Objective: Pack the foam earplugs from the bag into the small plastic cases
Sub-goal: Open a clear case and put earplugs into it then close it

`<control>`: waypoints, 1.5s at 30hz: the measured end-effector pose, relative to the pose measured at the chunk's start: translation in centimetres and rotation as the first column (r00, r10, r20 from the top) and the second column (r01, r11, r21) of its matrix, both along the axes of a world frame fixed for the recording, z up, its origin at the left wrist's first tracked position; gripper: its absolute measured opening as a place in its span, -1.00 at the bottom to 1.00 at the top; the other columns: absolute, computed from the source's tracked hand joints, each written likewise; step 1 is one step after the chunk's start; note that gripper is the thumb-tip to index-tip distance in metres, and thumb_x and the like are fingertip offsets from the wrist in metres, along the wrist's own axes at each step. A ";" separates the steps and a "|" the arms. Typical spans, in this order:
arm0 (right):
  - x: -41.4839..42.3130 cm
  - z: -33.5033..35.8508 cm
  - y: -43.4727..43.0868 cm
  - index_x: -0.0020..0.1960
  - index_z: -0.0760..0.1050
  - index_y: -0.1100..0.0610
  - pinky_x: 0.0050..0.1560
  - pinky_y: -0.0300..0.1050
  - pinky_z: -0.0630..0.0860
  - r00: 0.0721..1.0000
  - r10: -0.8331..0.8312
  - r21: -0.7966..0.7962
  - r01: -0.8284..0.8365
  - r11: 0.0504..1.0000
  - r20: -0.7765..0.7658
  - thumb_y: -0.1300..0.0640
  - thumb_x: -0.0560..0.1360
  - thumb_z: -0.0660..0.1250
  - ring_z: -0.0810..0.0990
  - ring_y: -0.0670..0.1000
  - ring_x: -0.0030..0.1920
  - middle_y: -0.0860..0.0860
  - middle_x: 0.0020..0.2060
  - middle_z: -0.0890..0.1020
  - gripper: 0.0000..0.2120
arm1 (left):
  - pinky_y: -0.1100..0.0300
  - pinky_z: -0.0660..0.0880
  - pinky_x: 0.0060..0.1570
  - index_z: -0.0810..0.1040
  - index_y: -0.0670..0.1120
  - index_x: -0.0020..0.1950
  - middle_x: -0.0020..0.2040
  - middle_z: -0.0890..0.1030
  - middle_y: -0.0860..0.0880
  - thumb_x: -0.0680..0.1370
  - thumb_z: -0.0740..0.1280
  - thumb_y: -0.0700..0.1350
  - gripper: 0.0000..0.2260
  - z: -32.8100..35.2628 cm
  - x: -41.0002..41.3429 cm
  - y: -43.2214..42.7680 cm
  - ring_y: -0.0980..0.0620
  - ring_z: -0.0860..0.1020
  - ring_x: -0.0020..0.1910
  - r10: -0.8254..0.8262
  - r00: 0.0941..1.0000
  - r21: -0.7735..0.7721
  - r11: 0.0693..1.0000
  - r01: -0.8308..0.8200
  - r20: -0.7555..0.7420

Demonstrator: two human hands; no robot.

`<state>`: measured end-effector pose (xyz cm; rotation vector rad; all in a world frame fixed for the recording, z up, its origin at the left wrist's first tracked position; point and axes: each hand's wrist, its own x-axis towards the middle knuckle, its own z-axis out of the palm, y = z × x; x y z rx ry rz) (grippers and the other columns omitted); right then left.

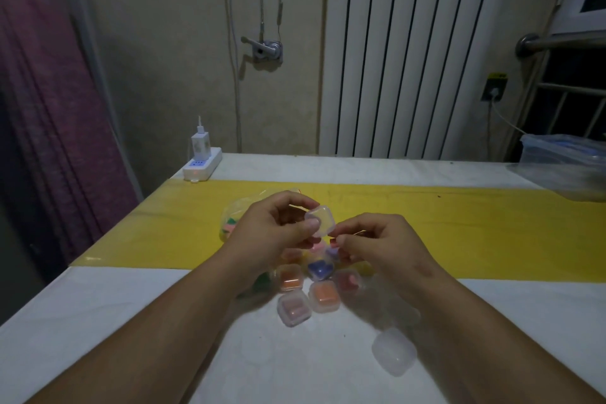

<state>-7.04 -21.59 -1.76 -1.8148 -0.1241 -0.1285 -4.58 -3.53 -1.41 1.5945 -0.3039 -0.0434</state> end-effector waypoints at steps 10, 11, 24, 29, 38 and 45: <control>0.0 -0.2 0.5 -0.12 0.69 0.16 -0.14 -0.09 0.61 0.998 -0.054 0.004 0.054 0.999 0.009 0.22 0.49 0.44 0.63 0.00 -0.28 0.12 -0.28 0.70 -0.94 | 0.21 0.63 -0.12 0.62 -0.06 0.20 -0.01 0.69 -0.03 0.45 0.47 -0.30 -0.65 -0.3 0.2 -0.2 0.05 0.68 -0.15 0.006 1.000 0.070 0.998 -0.006 0.007; 0.0 -0.2 0.5 -0.12 0.69 0.17 -0.16 -0.10 0.60 0.999 -0.052 0.013 0.052 0.999 0.004 0.21 0.49 0.43 0.62 -0.01 -0.29 0.13 -0.27 0.69 -0.93 | 0.23 0.63 -0.13 0.61 -0.02 0.21 -0.01 0.68 -0.03 0.43 0.49 -0.30 -0.61 -0.4 0.3 -0.2 0.07 0.66 -0.18 0.011 0.999 0.115 0.993 -0.015 0.038; 0.3 -0.8 0.9 -0.19 0.69 0.13 -0.29 -0.18 0.50 0.996 -0.087 -0.005 0.087 0.996 -0.013 0.18 0.49 0.38 0.55 -0.09 -0.37 0.13 -0.29 0.69 -0.87 | 0.31 0.57 -0.04 0.61 0.00 0.22 -0.05 0.64 0.13 0.37 0.56 -0.12 -0.57 -1.6 1.0 -0.8 0.21 0.61 -0.11 0.070 0.874 0.328 0.910 -0.253 0.480; 0.3 -0.8 1.2 -0.27 0.67 0.15 -0.27 -0.11 0.47 0.991 -0.136 -0.035 0.136 0.990 -0.006 0.23 0.41 0.36 0.51 -0.06 -0.39 0.13 -0.36 0.66 -0.87 | 0.17 0.59 -0.04 0.57 0.06 0.28 -0.05 0.65 0.10 0.36 0.46 0.04 -0.52 -1.7 1.0 -0.9 0.19 0.61 -0.14 0.025 0.835 0.407 0.865 -0.293 0.549; 0.7 -0.9 1.9 -0.35 0.63 0.14 -0.31 -0.06 0.41 0.965 -0.210 0.084 0.225 0.971 -0.159 0.14 0.29 0.35 0.51 0.07 -0.39 0.07 -0.46 0.60 -0.89 | 0.30 0.42 -0.06 0.49 0.09 0.37 -0.02 0.61 0.04 0.41 0.32 0.06 -0.49 -1.4 1.0 -1.6 0.18 0.46 -0.14 -0.076 0.792 0.554 0.754 -0.352 0.606; 0.6 -0.7 1.7 -0.33 0.61 0.24 -0.29 -0.07 0.42 0.955 -0.220 0.068 0.238 0.969 -0.200 0.14 0.32 0.32 0.48 0.05 -0.42 0.02 -0.50 0.58 -0.82 | 0.18 0.38 -0.12 0.51 0.20 0.31 -0.11 0.44 0.08 0.41 0.05 0.21 -0.48 -1.8 1.2 -2.0 0.17 0.41 -0.10 -0.161 0.827 0.651 0.703 -0.287 0.538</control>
